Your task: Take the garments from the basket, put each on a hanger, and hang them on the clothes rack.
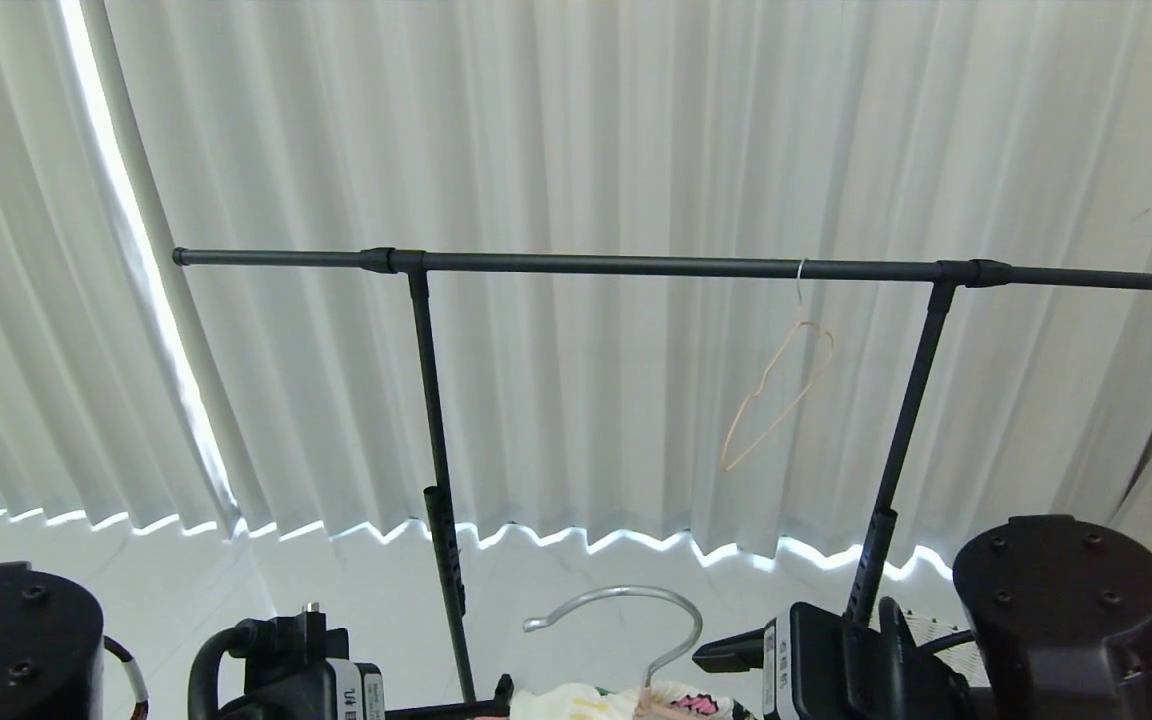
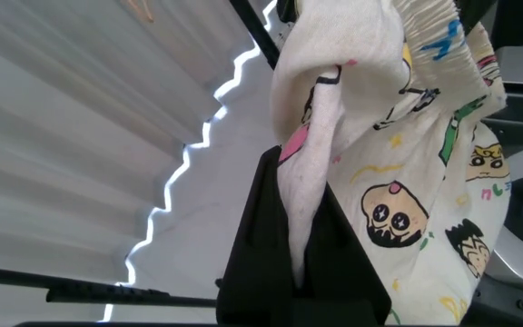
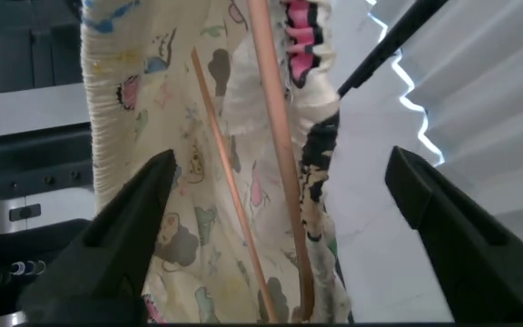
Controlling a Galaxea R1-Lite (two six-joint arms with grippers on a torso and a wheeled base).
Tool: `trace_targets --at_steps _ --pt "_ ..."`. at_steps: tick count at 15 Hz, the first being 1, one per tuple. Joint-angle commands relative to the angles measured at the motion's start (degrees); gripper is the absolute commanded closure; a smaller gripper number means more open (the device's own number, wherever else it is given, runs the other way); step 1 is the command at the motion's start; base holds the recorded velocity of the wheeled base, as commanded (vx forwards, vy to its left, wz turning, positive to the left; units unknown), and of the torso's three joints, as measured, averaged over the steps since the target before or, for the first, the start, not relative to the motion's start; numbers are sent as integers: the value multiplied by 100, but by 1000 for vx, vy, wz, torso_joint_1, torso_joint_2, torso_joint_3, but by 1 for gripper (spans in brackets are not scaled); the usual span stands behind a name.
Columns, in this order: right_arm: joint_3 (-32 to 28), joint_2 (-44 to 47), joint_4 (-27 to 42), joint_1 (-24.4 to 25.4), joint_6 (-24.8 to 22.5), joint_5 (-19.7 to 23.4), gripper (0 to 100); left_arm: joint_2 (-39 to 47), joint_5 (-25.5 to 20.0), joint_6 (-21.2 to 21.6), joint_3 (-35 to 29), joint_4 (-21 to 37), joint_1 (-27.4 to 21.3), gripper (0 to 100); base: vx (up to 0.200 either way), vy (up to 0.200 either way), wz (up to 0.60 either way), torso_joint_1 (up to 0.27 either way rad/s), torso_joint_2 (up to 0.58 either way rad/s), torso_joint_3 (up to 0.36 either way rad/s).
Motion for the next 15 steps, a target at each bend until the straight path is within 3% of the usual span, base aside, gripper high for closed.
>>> trace_targets --at_steps 1,15 --pt "14 44 -4 -9 -3 -3 0 -2 1 1 -4 1 0 100 0 0 0 0 0 0" --pt "14 79 -4 -185 -39 -29 0 -10 1 1 -109 -8 9 100 0 0 0 0 0 0"
